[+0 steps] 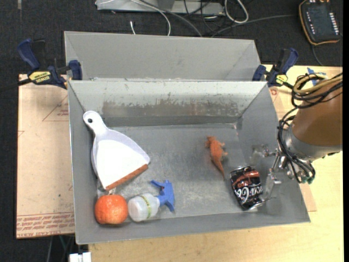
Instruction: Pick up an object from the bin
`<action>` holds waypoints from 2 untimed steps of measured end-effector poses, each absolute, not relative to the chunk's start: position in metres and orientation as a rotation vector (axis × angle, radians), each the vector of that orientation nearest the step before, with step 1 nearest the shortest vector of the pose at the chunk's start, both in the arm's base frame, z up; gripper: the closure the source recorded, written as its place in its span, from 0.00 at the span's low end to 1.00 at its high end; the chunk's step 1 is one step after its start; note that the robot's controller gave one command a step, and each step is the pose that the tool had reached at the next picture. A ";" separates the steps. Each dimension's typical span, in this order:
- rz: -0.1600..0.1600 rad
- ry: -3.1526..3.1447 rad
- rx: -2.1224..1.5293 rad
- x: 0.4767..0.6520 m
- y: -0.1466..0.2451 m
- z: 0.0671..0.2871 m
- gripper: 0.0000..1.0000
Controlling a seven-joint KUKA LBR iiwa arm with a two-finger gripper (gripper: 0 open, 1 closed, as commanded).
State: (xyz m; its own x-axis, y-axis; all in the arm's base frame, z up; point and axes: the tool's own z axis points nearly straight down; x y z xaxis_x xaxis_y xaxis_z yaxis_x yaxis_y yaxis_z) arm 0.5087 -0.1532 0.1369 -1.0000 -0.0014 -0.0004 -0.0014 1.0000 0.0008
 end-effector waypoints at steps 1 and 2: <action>0.008 3.042 -0.783 0.497 -0.148 0.088 0.00; 0.001 3.066 -0.666 0.500 -0.151 0.130 0.00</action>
Offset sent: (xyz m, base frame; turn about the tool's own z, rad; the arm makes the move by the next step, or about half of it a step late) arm -0.0101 0.0010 -0.0070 -0.4246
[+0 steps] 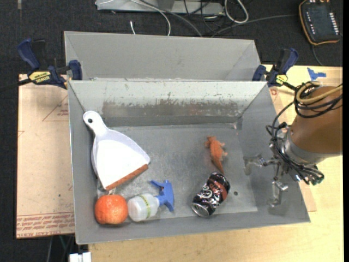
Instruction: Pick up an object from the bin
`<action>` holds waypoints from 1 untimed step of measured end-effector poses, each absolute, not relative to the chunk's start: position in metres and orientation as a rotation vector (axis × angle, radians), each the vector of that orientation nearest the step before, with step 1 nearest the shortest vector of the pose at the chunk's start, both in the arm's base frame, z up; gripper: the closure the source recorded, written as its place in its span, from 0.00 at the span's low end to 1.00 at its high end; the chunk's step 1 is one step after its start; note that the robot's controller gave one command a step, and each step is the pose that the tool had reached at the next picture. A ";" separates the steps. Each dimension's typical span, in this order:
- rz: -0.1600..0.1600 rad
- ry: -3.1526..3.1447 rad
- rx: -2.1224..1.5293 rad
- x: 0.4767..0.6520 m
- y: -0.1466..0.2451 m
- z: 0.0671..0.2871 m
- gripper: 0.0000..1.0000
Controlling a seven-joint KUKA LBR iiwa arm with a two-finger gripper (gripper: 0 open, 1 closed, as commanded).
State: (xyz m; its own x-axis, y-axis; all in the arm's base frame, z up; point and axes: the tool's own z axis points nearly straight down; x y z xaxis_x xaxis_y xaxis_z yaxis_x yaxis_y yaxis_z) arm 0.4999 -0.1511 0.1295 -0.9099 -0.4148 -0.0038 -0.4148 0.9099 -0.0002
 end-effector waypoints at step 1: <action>0.008 3.020 -0.852 0.585 -0.105 0.100 0.00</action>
Offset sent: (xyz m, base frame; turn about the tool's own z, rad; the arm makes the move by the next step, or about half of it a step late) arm 0.0972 0.0701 -0.0595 -0.1087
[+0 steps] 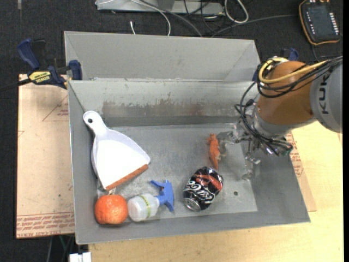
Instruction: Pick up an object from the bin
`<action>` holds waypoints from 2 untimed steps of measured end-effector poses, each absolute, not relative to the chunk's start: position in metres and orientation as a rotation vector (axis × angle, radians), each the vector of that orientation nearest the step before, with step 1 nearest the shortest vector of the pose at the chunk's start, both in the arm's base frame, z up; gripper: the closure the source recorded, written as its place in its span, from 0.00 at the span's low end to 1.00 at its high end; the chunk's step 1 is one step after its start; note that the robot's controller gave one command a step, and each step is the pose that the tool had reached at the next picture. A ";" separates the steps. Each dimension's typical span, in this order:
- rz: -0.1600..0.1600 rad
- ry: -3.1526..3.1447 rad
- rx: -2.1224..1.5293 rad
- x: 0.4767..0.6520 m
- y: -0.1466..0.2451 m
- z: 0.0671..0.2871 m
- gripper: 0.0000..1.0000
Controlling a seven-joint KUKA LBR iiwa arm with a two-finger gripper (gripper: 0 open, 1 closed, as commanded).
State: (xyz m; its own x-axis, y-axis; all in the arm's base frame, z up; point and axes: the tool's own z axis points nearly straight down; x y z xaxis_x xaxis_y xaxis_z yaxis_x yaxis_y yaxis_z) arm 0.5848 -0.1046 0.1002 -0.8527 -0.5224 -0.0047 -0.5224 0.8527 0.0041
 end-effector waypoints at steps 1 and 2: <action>-0.004 3.022 -0.829 0.600 -0.081 0.074 0.00; -0.002 3.024 -0.777 0.625 -0.063 0.076 1.00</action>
Offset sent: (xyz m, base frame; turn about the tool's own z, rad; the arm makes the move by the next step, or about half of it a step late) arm 0.0350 0.0419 -0.0302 0.0454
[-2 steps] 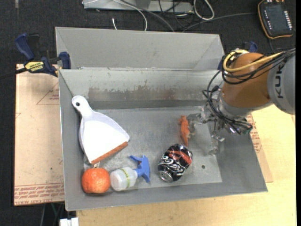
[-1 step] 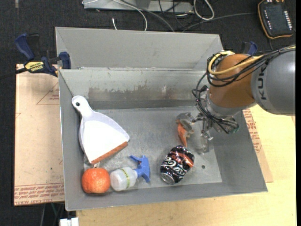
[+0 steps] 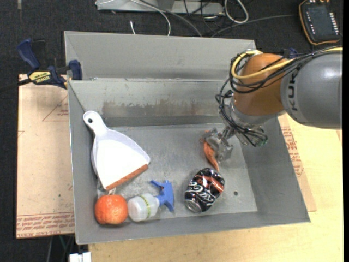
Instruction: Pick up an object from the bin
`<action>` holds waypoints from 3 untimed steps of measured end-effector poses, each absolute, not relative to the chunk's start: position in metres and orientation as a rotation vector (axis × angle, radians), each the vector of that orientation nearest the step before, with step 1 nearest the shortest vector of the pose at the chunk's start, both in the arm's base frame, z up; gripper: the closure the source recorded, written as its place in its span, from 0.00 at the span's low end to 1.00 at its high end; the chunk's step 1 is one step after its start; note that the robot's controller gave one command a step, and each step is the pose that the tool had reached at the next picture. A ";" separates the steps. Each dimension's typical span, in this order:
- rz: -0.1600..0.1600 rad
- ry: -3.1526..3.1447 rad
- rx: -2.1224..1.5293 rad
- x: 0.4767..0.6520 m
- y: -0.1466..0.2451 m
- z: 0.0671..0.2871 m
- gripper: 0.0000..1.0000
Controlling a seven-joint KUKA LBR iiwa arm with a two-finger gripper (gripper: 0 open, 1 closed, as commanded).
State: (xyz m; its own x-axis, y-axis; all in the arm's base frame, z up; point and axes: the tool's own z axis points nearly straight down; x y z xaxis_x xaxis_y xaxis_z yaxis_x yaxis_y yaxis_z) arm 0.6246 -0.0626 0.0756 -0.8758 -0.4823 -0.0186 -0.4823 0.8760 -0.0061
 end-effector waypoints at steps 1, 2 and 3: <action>-0.002 3.024 -0.777 0.625 -0.063 0.076 1.00; -0.002 3.024 -0.776 0.624 -0.063 0.076 1.00; 0.008 3.038 -0.781 0.619 -0.061 0.097 1.00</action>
Offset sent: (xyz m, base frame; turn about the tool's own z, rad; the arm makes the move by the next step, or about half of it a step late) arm 0.0001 -0.0002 0.0820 0.0003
